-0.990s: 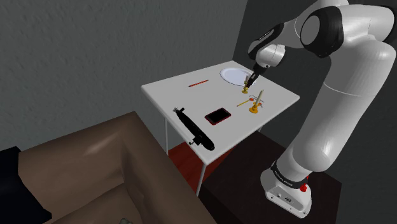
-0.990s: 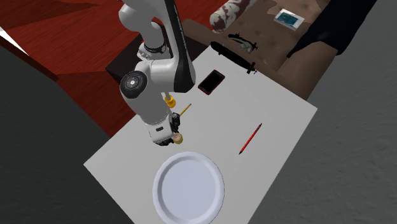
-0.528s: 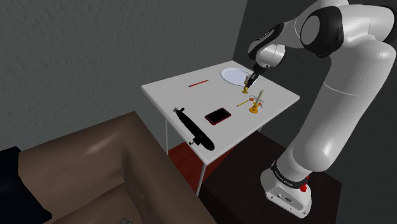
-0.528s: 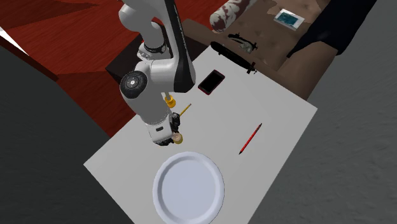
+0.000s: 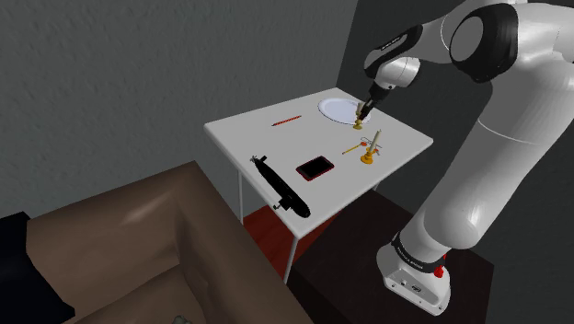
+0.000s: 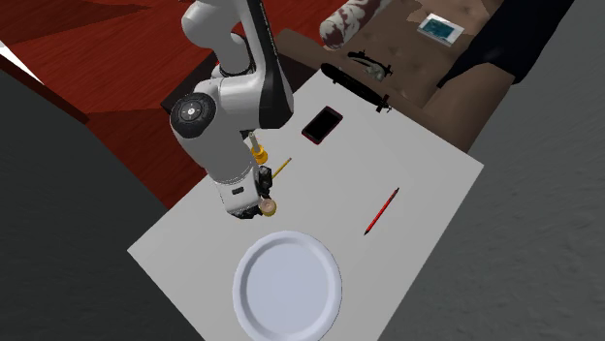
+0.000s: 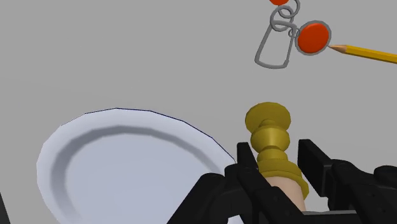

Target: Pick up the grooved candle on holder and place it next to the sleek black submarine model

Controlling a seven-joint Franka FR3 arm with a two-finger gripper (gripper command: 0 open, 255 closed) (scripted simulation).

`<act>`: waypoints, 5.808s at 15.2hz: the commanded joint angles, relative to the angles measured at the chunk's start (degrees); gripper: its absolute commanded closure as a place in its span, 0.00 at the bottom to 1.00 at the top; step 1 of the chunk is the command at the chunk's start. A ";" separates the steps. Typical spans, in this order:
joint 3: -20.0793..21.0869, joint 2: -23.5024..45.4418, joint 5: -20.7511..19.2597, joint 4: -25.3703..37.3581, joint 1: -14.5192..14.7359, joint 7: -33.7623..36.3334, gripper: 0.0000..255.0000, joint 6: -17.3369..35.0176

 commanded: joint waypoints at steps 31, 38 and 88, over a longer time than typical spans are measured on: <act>1.26 -12.15 -14.22 13.48 1.90 12.91 1.00 -20.79; 8.79 -17.63 -19.42 7.99 4.95 25.60 1.00 -19.27; 33.54 2.77 -19.37 16.57 21.98 68.22 1.00 -9.97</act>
